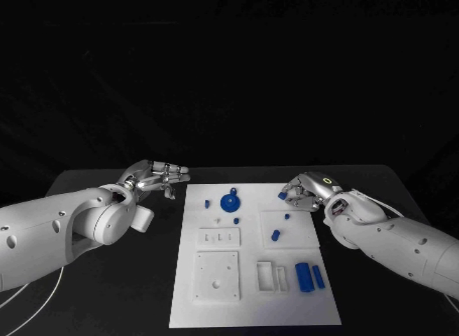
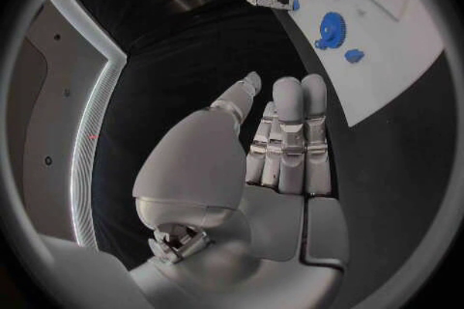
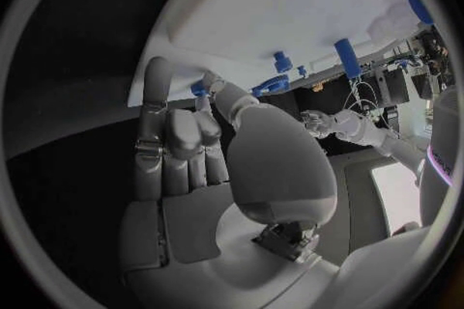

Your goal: Assemble the parts on the task board

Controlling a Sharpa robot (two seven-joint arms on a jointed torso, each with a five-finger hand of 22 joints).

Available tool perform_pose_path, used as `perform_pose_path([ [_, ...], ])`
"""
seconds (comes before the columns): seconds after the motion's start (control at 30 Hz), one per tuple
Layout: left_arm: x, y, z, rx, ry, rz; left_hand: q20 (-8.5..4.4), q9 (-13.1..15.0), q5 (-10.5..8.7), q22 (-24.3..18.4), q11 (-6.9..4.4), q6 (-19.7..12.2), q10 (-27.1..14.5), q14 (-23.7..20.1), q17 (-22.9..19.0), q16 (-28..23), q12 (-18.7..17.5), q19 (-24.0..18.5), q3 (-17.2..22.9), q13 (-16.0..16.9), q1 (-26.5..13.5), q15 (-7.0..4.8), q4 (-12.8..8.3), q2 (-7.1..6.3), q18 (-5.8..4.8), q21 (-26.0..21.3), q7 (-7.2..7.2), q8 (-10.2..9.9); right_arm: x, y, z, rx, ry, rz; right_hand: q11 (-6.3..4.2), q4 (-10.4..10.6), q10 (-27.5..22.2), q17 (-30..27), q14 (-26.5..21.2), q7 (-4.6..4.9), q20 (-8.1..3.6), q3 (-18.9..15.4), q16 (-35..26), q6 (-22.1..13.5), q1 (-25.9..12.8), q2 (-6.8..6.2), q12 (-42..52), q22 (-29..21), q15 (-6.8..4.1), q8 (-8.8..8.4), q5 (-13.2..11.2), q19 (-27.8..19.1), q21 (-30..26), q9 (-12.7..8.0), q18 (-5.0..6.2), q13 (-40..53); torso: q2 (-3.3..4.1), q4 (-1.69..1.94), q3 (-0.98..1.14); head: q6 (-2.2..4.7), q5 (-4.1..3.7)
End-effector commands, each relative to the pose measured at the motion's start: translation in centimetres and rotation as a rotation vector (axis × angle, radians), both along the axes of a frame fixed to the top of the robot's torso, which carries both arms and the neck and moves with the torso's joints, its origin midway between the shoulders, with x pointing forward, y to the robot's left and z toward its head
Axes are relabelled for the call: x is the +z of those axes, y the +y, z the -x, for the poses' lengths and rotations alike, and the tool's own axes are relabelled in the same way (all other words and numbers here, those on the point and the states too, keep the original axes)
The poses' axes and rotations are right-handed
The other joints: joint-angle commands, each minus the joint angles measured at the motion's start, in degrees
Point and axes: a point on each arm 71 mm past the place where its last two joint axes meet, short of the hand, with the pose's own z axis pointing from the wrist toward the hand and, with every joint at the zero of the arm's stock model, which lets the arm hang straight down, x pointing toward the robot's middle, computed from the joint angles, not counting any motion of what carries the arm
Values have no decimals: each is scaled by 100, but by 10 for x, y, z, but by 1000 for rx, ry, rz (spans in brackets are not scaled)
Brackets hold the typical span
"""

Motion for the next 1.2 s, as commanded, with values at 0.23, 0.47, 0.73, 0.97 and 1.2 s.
perform_pose_path([
  [0.23, 1, -3, 0, -18, -4, 7, -14, 7, -1, -8, 2, -43, -55, 19, -9, 30, -20, -35, 46, 4, -9, 15, 3, 21, 98, 25, -11, -17, 3, 4, -1, 6, -23, -6, -36, -21, 21, 8, -10, -12, -33, -34, 21, -32, 93, -1, 15, -18, -37, -8, -17, 204, 4, -3, -57, 4, -9, 4, -3, -11, 2],
  [0.47, 1, -3, 0, -19, -4, 7, -14, 7, -1, -8, 2, -43, -55, 19, -9, 30, -20, -35, 46, 4, -9, 15, 3, 21, 98, 25, -11, -17, 3, 4, -3, 2, -15, 4, -42, -66, 11, 4, -12, -19, -38, 45, 5, -60, 127, 3, 1, -33, -42, -8, -20, 194, 23, -3, -57, -1, -9, 0, -3, -3, 4],
  [0.73, 1, -4, 0, -20, -4, 8, -14, 7, -1, -8, 2, -43, -55, 19, -9, 30, -20, -35, 46, 4, -9, 15, 3, 21, 98, 25, -11, -17, 0, 4, -6, 2, 10, 28, -43, -278, 6, 11, -11, -15, -40, 462, -3, -28, 84, 13, 2, 22, -40, -7, -27, 167, 76, -3, -42, 11, -11, 3, 0, -9, 5],
  [0.97, 1, -4, 0, -19, -5, 7, -13, 7, 1, -12, 3, -45, -60, 17, -8, 35, -19, -40, 63, 4, -22, 17, 7, 27, 99, 35, -10, -17, -7, 8, -5, 18, 45, 48, -37, -345, -10, 8, -20, -15, -36, 549, -11, 7, 57, 53, 2, 65, -37, -5, -28, 147, 78, -2, -34, 17, -7, -4, 7, -6, 29],
  [1.2, 1, -4, 0, -18, -4, 7, -13, 6, 4, -14, 3, -48, -62, 16, -8, 34, -19, -40, 70, 4, -25, 17, 14, 38, 99, 35, -9, -18, -13, 11, -5, 28, 75, 63, -34, -339, -24, 1, -23, -14, -33, 543, -19, 42, 7, 93, 5, 80, -35, -7, -111, 141, 68, -2, -36, 21, -10, 0, 2, -19, 22],
])
